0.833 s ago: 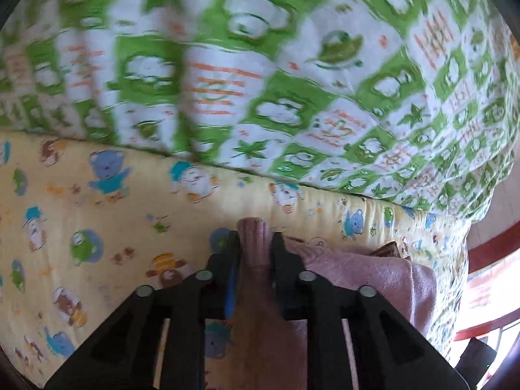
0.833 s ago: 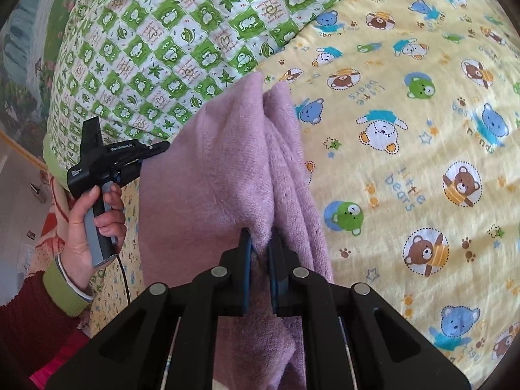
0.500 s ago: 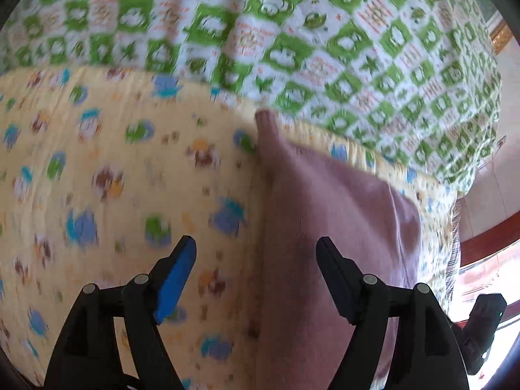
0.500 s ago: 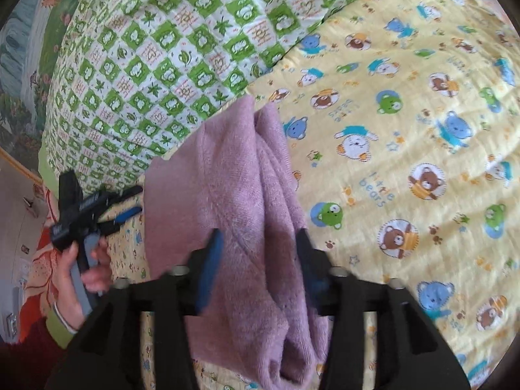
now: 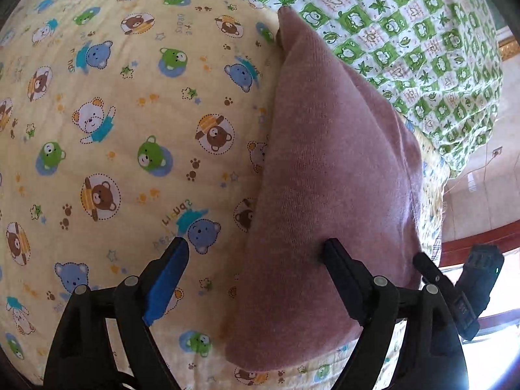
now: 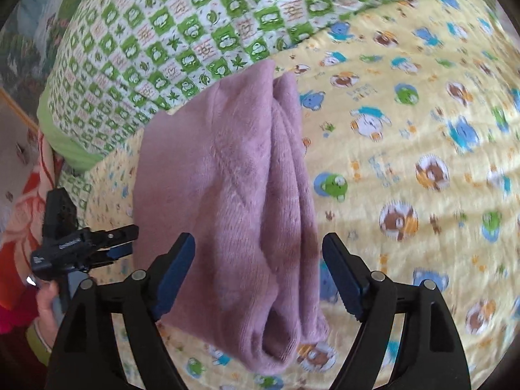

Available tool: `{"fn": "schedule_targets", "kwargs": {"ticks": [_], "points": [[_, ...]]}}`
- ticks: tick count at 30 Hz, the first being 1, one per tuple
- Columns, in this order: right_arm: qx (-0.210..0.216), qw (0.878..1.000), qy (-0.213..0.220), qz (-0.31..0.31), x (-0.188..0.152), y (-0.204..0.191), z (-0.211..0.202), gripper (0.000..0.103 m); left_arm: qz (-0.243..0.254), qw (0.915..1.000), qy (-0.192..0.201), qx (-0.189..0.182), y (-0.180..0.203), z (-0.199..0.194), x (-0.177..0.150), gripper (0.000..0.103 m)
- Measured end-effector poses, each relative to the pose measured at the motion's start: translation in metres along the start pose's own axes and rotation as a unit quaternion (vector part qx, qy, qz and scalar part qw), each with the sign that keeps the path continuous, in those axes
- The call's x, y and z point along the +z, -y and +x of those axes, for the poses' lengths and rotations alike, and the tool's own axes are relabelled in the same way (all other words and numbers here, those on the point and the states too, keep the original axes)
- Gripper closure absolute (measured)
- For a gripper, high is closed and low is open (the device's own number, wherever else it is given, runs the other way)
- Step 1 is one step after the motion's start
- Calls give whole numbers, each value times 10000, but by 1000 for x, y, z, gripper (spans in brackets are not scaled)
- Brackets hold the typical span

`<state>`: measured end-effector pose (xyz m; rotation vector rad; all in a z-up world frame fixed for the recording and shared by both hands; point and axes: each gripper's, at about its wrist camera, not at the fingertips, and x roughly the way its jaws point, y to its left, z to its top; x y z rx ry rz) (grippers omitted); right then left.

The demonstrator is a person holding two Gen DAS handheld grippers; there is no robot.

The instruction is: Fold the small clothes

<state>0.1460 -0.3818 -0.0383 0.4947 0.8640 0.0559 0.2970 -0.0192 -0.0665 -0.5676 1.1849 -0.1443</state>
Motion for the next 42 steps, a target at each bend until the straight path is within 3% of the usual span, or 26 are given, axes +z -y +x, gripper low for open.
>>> {"fn": "schedule_targets", "kwargs": {"ticks": [5, 7, 9, 14, 20, 23, 24, 27, 31, 34, 42], "points": [[183, 9986, -495, 16, 21, 11, 35, 18, 65, 9999, 4, 80, 11, 6, 6, 15], [600, 9950, -782, 127, 20, 17, 47, 47, 69, 10000, -50, 31, 11, 9, 10, 13], [820, 9925, -874, 247, 18, 27, 50, 63, 58, 10000, -78, -10, 11, 13, 10, 9], [1364, 9825, -722, 1038, 14, 62, 43, 76, 15, 9997, -164, -199, 21, 34, 14, 4], [1437, 9817, -653, 1062, 9, 61, 41, 76, -40, 9988, -279, -390, 31, 63, 21, 6], [1453, 9810, -628, 1124, 8, 63, 41, 76, -104, 9975, -346, -610, 35, 72, 29, 21], [1466, 9802, -614, 1177, 7, 64, 41, 73, -107, 9966, -367, -724, 37, 74, 31, 31], [1469, 9790, -549, 1305, 9, 64, 45, 61, 45, 9970, -368, -685, 46, 74, 37, 40], [1327, 9814, -472, 1307, 13, 54, 51, 58, 199, 9967, -266, -743, 49, 65, 33, 55], [1309, 9808, -451, 1372, 12, 49, 48, 65, 218, 9962, -155, -823, 50, 53, 29, 60], [1783, 9770, -130, 1165, 11, 6, 12, 69, 328, 9955, 277, -841, 46, -6, 11, 63]]}}
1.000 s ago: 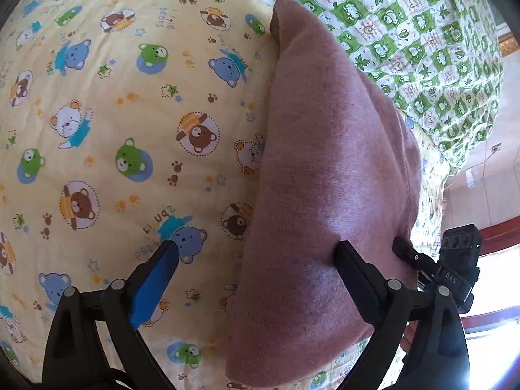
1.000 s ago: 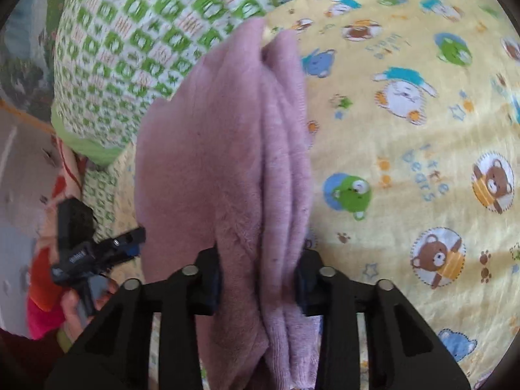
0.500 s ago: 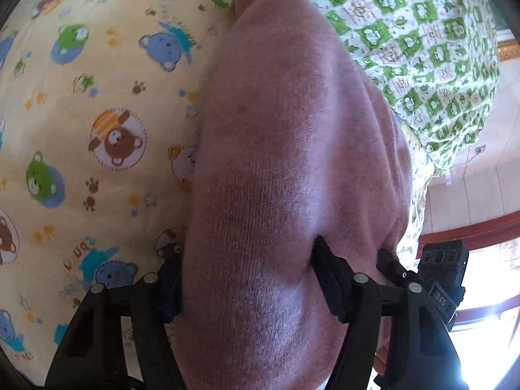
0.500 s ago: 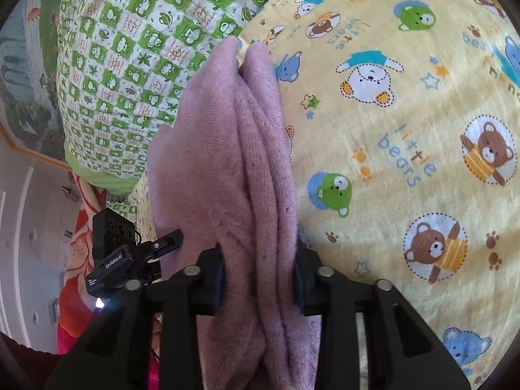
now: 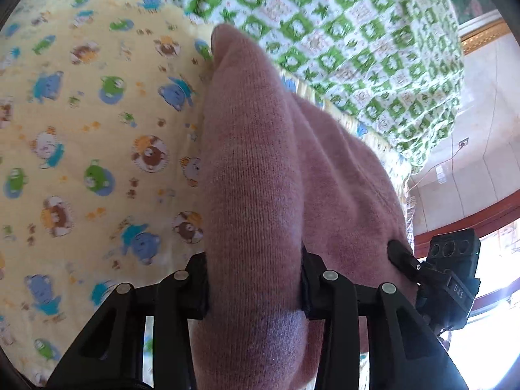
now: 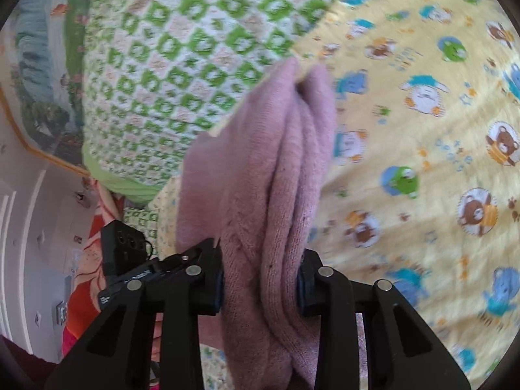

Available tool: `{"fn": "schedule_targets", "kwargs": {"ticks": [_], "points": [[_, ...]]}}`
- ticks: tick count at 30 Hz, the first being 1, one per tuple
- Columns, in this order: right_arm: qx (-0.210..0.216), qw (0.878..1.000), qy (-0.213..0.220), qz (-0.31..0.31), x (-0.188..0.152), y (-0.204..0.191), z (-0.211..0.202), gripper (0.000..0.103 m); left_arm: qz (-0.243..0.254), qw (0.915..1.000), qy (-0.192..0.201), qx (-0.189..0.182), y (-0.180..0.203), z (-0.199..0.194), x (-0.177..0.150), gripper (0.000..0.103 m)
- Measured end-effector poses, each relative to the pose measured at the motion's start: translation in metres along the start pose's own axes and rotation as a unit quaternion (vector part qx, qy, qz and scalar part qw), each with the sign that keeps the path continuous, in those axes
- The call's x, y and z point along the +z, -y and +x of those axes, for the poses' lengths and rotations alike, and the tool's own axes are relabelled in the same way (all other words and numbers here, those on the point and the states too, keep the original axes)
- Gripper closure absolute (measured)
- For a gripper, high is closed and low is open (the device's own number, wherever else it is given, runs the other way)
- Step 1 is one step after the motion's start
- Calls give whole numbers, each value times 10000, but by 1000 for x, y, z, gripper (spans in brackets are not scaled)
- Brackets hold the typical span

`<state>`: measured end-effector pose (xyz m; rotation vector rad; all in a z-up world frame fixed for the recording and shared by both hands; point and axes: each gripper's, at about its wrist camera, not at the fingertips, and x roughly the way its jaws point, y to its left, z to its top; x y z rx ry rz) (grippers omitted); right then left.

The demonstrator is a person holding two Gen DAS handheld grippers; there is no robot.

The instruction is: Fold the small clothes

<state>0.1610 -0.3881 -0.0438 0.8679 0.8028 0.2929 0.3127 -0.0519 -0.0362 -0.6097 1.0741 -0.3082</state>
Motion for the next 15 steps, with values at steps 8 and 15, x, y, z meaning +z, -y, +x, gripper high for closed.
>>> {"fn": "schedule_targets", "kwargs": {"ticks": [8, 15], "points": [[517, 9968, -150, -594, -38, -70, 20, 70, -245, 9982, 537, 136, -45, -97, -21, 64], [922, 9899, -624, -872, -77, -115, 80, 70, -545, 9924, 999, 461, -110, -177, -47, 64]]}}
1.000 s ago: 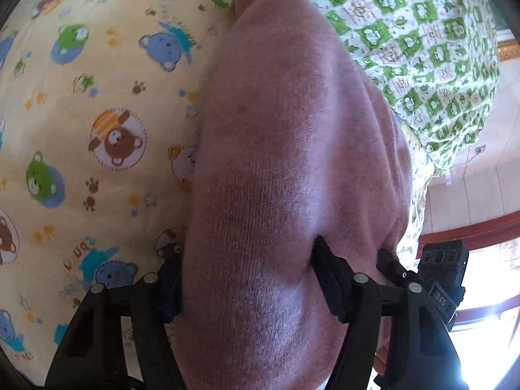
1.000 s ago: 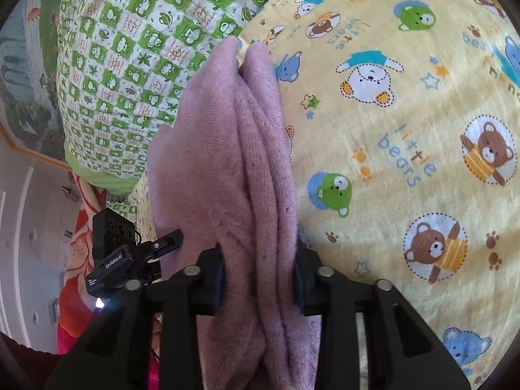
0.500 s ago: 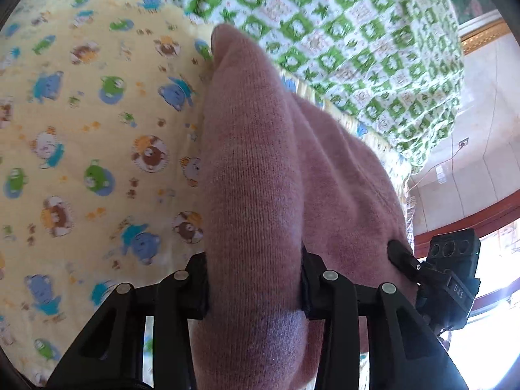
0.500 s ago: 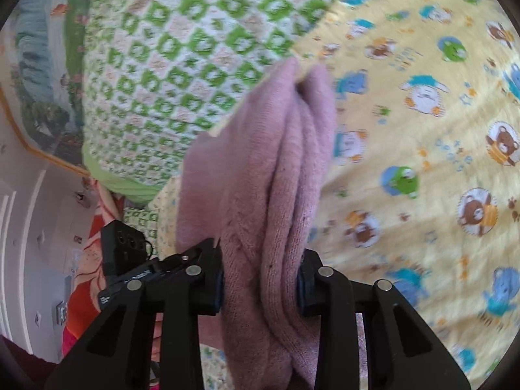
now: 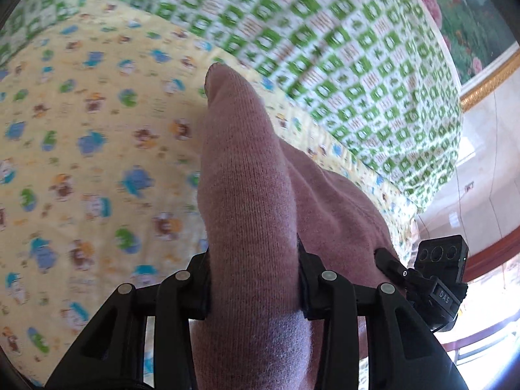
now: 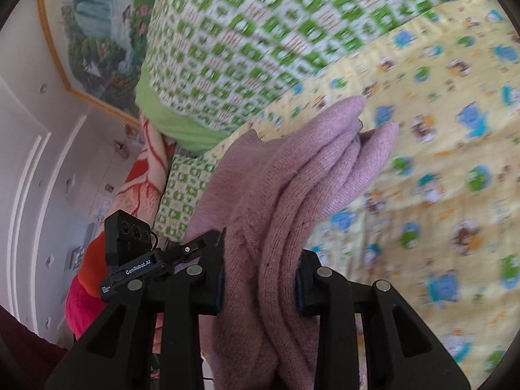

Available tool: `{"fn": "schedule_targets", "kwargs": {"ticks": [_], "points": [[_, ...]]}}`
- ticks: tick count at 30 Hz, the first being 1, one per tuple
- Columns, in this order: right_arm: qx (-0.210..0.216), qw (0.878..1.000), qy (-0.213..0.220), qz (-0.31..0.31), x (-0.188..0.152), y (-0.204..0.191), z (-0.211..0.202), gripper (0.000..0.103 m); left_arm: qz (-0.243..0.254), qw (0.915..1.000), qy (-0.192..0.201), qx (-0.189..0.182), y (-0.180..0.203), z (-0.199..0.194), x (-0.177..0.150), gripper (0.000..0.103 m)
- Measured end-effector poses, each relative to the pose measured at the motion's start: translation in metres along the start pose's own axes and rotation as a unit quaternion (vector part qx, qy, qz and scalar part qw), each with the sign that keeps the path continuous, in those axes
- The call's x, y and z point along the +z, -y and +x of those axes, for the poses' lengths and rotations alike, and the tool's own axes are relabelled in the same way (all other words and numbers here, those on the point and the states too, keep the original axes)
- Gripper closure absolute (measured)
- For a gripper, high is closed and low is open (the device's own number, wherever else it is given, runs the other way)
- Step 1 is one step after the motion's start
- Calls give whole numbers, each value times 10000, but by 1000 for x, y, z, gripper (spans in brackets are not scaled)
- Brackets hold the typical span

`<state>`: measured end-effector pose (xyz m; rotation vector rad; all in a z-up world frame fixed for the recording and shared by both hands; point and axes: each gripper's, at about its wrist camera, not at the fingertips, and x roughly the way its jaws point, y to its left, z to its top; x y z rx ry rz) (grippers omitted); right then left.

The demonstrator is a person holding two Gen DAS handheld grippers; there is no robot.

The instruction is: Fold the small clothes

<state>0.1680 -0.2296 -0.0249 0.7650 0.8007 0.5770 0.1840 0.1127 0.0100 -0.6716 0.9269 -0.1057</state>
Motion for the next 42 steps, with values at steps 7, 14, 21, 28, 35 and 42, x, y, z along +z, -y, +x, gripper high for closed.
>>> {"fn": "schedule_targets", "kwargs": {"ticks": [7, 14, 21, 28, 35, 42], "points": [[55, 9983, -566, -86, -28, -14, 62, 70, -444, 9987, -36, 258, -74, -26, -24, 64], [-463, 9929, -1082, 186, -55, 12, 84, 69, -834, 9955, -387, 231, -111, -10, -51, 58], [-835, 9897, -1130, 288, -63, 26, 88, 64, -831, 9942, -531, 435, -124, -7, -60, 29], [-1337, 9861, -979, 86, -67, 22, 87, 42, -1013, 9919, -614, 459, -132, -17, -70, 22], [-1658, 9830, -788, -112, -74, 3, 70, 42, -615, 9940, -494, 752, -114, -40, -75, 23], [-1861, 9798, -622, -377, -91, -17, 46, 41, -484, 9942, -528, 798, -116, -57, -89, 23]]}}
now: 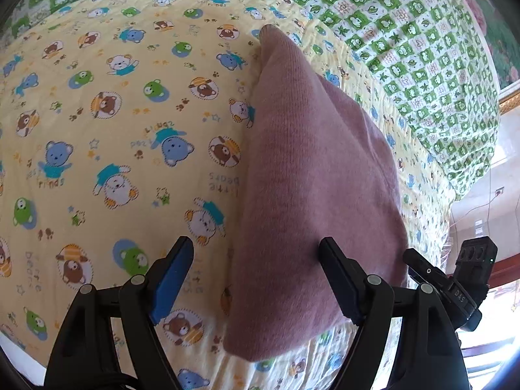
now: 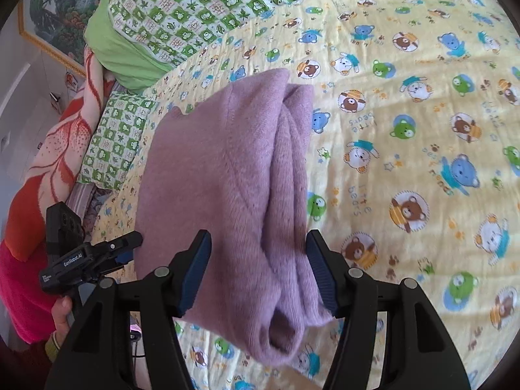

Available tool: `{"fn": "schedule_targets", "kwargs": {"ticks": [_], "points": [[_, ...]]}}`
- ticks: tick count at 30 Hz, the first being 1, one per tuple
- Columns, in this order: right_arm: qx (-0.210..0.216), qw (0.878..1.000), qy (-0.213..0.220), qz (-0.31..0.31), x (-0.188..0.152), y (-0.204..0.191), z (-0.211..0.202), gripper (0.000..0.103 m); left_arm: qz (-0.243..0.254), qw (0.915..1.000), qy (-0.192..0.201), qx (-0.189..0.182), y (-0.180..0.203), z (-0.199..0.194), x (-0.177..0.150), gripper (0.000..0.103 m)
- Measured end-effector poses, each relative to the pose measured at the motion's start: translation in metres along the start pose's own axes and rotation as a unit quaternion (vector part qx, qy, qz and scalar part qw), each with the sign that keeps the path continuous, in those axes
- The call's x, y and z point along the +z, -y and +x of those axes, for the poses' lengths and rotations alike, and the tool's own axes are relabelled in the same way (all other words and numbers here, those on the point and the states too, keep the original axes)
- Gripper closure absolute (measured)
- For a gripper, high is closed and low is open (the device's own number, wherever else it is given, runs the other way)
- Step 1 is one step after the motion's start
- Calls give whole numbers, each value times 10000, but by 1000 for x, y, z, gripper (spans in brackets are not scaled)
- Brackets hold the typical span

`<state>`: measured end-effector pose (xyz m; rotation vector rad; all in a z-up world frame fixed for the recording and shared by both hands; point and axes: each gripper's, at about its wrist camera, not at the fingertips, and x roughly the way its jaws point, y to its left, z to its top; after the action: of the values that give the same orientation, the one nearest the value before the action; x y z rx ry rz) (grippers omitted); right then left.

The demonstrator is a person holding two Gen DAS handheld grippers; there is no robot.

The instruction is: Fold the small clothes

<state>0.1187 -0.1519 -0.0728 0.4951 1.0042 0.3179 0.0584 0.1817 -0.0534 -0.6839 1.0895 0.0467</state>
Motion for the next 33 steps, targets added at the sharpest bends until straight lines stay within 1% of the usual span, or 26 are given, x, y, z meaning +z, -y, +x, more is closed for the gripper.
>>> {"fn": "schedule_targets", "kwargs": {"ticks": [5, 7, 9, 12, 14, 17, 20, 23, 27, 30, 31, 33], "points": [[-323, 9990, 185, -227, -19, -6, -16, 41, 153, 9999, -48, 66, -7, -5, -9, 23], [-419, 9986, 147, -283, -28, -7, -18, 41, 237, 9996, -56, 122, -9, -5, -12, 22], [-639, 9972, 119, -369, -35, -6, -16, 41, 299, 9994, -60, 162, -9, -3, -12, 22], [-985, 9946, 87, -330, -40, 0, -9, 41, 542, 9977, -3, 396, -5, 4, -13, 20], [-1107, 9935, 93, -258, -39, 4, -4, 41, 763, 9956, 20, 549, 1, 10, -14, 20], [-1282, 9915, 58, -223, -40, 7, 3, 41, 970, 9929, 90, 681, 6, 12, -17, 19], [-1326, 9908, 114, -238, -44, 4, 0, 41, 1005, 9922, 187, 716, 7, 5, -22, 19], [-1266, 9914, 255, -228, -48, 1, -11, 41, 938, 9924, 250, 757, 6, -1, -28, 20], [-1169, 9917, 521, -115, -57, -2, -30, 34, 802, 9933, 359, 752, 3, -11, -43, 20], [-1098, 9919, 643, -43, -63, -4, -40, 34, 992, 9901, 441, 886, 8, -16, -55, 20], [-1082, 9920, 656, -33, -65, -6, -42, 34, 1108, 9877, 496, 988, 11, -18, -61, 20], [-1065, 9920, 683, -56, -70, -8, -45, 30, 1260, 9839, 619, 1103, 13, -23, -71, 20]]}}
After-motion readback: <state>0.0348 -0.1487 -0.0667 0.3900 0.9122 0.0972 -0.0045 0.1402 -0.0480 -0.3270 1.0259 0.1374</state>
